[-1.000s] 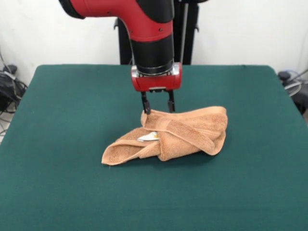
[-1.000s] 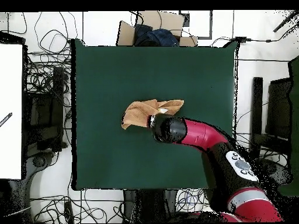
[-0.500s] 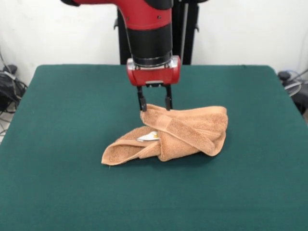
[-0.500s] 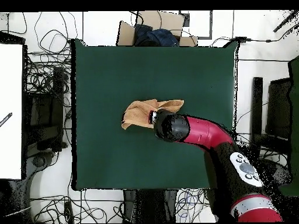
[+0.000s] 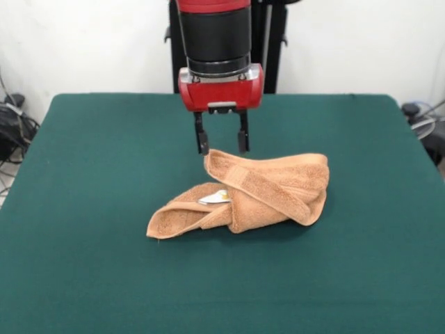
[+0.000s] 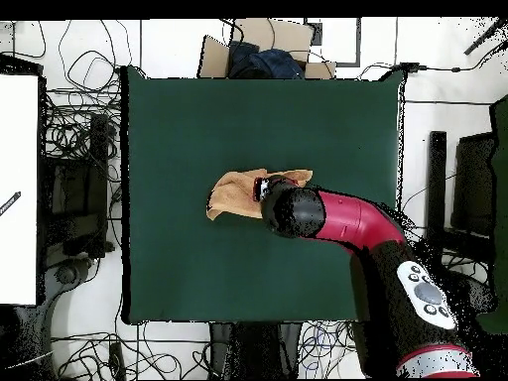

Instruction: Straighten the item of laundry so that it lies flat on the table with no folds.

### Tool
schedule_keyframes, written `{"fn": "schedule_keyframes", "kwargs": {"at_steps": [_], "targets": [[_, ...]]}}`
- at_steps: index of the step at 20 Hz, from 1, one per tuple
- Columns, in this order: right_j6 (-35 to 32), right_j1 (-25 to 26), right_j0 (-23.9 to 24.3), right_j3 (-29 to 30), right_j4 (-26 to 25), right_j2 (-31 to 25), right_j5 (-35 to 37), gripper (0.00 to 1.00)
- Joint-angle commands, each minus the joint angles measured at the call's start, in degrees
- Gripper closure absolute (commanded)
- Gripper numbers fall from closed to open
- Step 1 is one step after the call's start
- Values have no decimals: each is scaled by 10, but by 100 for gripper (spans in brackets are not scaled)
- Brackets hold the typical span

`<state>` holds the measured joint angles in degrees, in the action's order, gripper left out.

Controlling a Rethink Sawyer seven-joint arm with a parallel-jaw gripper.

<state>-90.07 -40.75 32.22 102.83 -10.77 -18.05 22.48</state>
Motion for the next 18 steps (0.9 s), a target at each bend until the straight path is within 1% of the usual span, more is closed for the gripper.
{"fn": "schedule_keyframes", "kwargs": {"at_steps": [1, 7, 13, 18], "targets": [[0, 10, 5, -13, -11, -42, 44, 0], [6, 45, 13, -21, -23, -41, 25, 0], [10, 58, 20, -16, -30, -42, 16, 0], [13, 51, 27, -15, -31, -41, 26, 0]]}}
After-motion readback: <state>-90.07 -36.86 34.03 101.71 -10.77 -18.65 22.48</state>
